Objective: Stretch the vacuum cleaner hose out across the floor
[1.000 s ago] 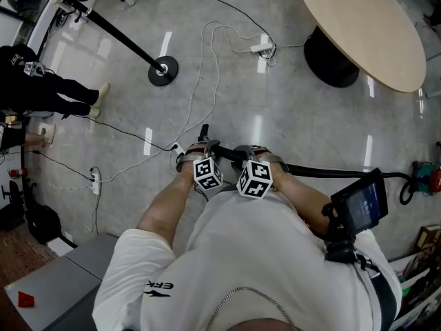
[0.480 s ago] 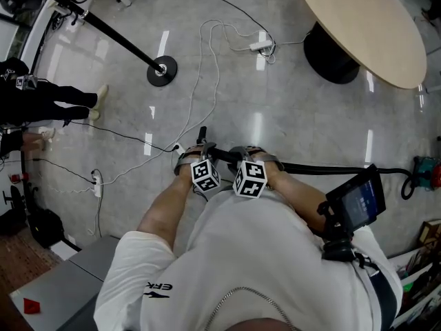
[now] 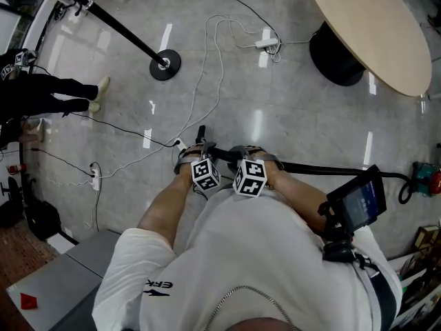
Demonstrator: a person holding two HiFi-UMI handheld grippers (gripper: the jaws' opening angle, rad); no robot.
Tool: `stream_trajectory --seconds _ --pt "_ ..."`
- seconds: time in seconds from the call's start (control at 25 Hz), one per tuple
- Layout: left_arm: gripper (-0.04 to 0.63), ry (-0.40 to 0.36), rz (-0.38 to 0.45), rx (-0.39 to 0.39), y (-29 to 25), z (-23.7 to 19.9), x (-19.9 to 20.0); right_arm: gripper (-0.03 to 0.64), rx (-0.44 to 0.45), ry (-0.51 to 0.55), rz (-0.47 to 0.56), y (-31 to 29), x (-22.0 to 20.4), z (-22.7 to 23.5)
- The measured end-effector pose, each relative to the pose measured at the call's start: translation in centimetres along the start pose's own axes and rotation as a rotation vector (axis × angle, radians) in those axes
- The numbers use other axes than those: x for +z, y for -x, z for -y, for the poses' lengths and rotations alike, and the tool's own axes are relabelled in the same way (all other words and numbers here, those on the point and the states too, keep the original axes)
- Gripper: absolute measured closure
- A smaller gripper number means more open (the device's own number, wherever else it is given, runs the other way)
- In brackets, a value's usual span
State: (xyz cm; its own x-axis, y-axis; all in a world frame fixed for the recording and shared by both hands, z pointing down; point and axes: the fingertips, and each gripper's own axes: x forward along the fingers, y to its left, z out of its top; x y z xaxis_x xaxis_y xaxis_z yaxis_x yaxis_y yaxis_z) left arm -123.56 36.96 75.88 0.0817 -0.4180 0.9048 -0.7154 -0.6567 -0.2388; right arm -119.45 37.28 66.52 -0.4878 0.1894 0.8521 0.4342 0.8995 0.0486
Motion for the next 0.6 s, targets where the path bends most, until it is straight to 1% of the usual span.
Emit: stream_trajectory --seconds 0.24,0.44,0.6 --pt "0.450 0.006 -0.001 -0.004 0.2 0.1 -0.3 0.449 0.007 0.005 -0.008 -0.2 0.2 -0.2" --pt "0.449 0.002 -0.008 -0.004 -1.0 -0.4 -0.8 0.449 0.010 0.006 -0.008 -1.3 -0.2 0.5" --pt "0.449 0.006 -0.013 -0.001 -0.2 -0.1 -0.5 0.449 0.008 0.015 -0.004 -0.5 0.1 0.1"
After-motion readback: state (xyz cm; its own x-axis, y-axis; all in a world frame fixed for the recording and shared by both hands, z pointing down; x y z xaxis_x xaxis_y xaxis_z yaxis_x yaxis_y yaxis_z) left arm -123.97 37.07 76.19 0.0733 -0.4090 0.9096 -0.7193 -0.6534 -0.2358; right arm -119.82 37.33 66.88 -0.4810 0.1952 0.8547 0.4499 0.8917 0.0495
